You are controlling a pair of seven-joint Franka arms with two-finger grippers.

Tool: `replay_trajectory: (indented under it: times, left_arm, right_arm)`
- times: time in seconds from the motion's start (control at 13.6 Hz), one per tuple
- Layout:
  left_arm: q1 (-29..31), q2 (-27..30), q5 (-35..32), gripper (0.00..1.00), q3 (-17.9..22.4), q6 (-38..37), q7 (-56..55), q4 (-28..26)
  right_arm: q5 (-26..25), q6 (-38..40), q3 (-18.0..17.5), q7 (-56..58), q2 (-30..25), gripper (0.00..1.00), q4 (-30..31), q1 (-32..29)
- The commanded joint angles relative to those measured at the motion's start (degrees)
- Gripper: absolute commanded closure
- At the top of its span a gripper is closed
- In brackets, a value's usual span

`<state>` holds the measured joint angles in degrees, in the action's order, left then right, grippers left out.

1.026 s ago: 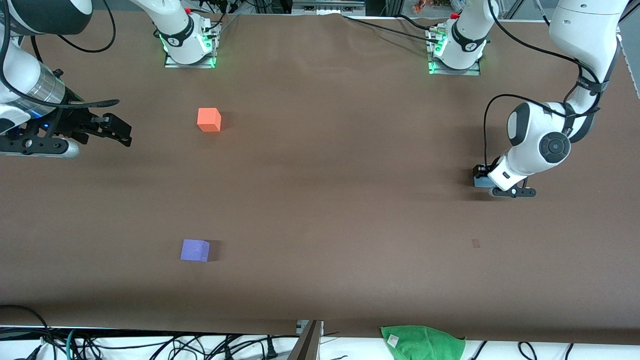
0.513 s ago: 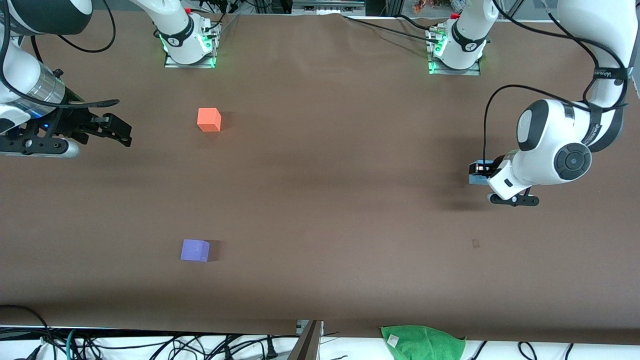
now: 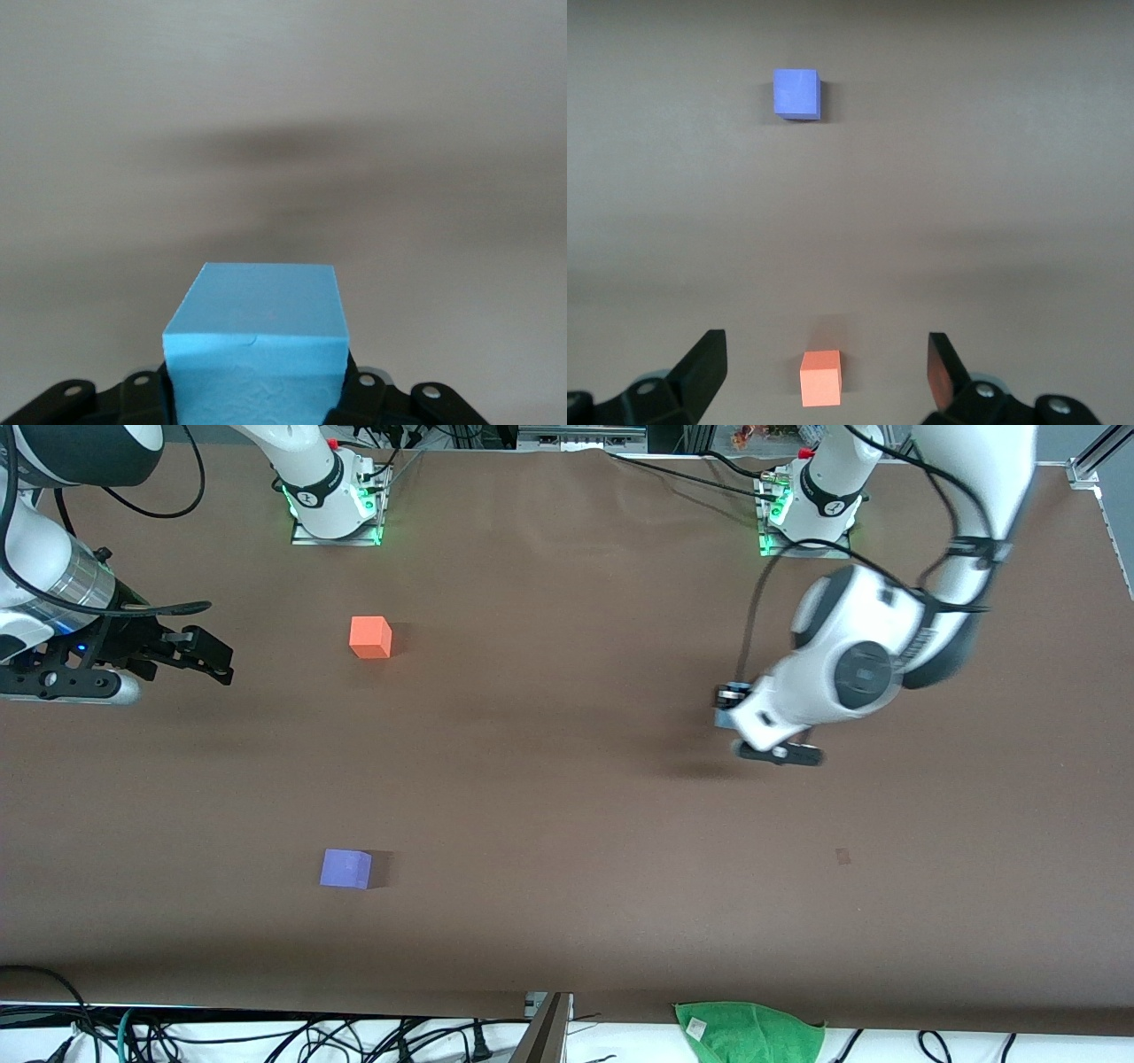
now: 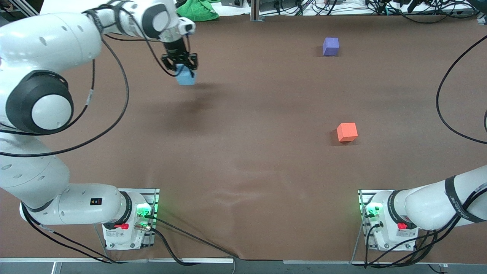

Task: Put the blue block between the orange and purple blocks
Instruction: 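Lift the light-blue cube with the left gripper toward the table middle, then lower the cube and open the left gripper to release it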

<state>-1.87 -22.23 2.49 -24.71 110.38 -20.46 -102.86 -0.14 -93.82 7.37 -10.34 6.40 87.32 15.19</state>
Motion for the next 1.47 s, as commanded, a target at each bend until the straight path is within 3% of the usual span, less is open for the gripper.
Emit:
replay_trajectory:
  times: [0.0,0.29,0.59,0.81,0.88,0.95,1.03,1.25,1.39]
  left_arm:
    - [-8.38,-6.14,0.76,0.80,0.71,1.93,-5.79,6.43]
    - [-18.24,-14.50,-4.13,0.78,1.41,7.38,-16.62,11.54]
    - [-22.82,-19.51,-13.72,0.78,1.68,13.01,-23.29,11.46]
    - [-24.06,-21.54,-16.03,0.74,1.68,16.42,-30.24,11.37]
    - [-24.24,-22.33,-16.03,0.69,1.68,17.31,-31.65,11.28]
    - [-24.67,-22.86,-16.03,0.46,1.68,17.32,-34.10,11.37]
    - [-24.68,-22.86,-16.12,0.00,1.68,17.32,-35.86,11.37]
    - [-23.89,-20.15,-16.12,0.00,1.50,16.01,-35.70,11.54]
    - [-23.89,-15.68,-16.12,0.00,1.15,10.24,-35.00,11.72]
  right_arm:
    - [1.02,-0.05,0.10,0.67,-0.34,0.00,0.13,-0.16]
    - [1.02,-0.05,0.10,0.67,-0.42,0.00,0.13,-0.16]
    - [1.02,-0.14,0.10,0.67,-0.34,0.00,0.13,-0.16]
    - [1.02,-0.14,0.10,0.67,-0.34,0.00,0.13,-0.25]
    - [1.02,-0.14,0.10,0.67,-0.34,0.00,0.13,-0.25]
    - [1.02,-0.05,0.10,0.75,-0.34,0.00,0.13,-0.25]
    - [1.02,-0.14,0.10,0.76,-0.34,0.00,0.13,-0.25]
    - [1.02,-0.14,0.10,0.76,-0.34,0.00,0.13,-0.25]
    - [1.02,-0.14,0.10,0.67,-0.34,0.00,0.13,-0.25]
